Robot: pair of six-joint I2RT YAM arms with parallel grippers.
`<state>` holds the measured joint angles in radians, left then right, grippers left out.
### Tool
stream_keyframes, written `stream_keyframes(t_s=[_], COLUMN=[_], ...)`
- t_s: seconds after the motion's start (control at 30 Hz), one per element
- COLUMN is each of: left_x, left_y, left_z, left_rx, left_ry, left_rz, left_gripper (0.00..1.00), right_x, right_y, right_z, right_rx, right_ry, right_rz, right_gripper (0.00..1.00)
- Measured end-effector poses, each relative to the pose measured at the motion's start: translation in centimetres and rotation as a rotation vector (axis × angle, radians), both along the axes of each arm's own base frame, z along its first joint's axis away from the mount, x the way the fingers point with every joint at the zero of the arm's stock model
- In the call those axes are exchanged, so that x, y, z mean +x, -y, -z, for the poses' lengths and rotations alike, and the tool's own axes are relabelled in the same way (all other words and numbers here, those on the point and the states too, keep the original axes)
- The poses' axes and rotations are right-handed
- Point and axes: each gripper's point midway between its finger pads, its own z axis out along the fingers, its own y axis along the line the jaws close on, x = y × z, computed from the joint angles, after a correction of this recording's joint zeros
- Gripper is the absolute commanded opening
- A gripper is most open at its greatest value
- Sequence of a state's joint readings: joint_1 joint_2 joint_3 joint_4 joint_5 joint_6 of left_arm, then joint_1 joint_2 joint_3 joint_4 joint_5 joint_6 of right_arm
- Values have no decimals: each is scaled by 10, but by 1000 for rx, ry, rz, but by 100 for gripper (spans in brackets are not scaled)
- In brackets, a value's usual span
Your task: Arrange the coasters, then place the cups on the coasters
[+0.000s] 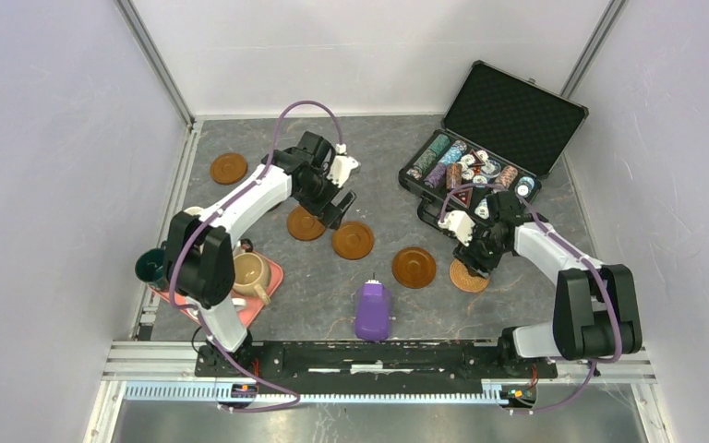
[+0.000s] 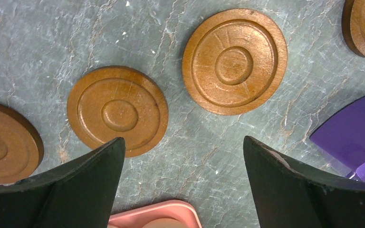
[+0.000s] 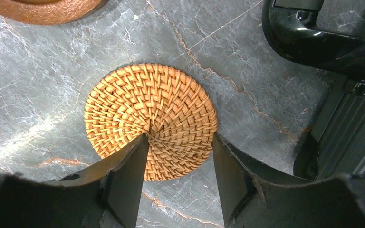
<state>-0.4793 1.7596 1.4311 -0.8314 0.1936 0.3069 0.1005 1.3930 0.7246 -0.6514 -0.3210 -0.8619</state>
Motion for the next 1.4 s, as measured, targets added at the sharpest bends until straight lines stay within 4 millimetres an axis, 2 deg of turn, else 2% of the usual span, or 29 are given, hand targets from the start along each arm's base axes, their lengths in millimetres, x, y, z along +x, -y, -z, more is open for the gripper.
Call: stream_keyframes(t_s=[0.2, 0.4, 0.57, 0.77, 1.1, 1.27, 1.4], left_x=[0, -3, 0, 2, 0, 2, 2], left_y=[-10, -20, -27, -31, -34, -36, -39], left_z=[-4, 0, -3, -12, -11, -11, -13], left_rx=[-5, 2, -5, -29, -31, -32, -39], left_ry=[8, -8, 0, 15, 9, 7, 8], left_rz=[-25, -45, -65, -78, -84, -93, -100], left_gripper=[100, 100, 100, 100, 100, 100, 100], right_x=[-6, -13, -25, -35, -45, -53, -58], right_y=[-2, -3, -2, 0, -2, -4, -7], right_z=[0, 0, 0, 0, 0, -1, -2], right_rx=[17, 24, 20, 11, 19, 30, 34], right_ry=[15, 26, 3, -23, -52, -78, -97], right_rz=[-20, -44, -72, -113, -175, -199, -218], right_gripper=[57, 55, 53, 52, 51, 52, 61])
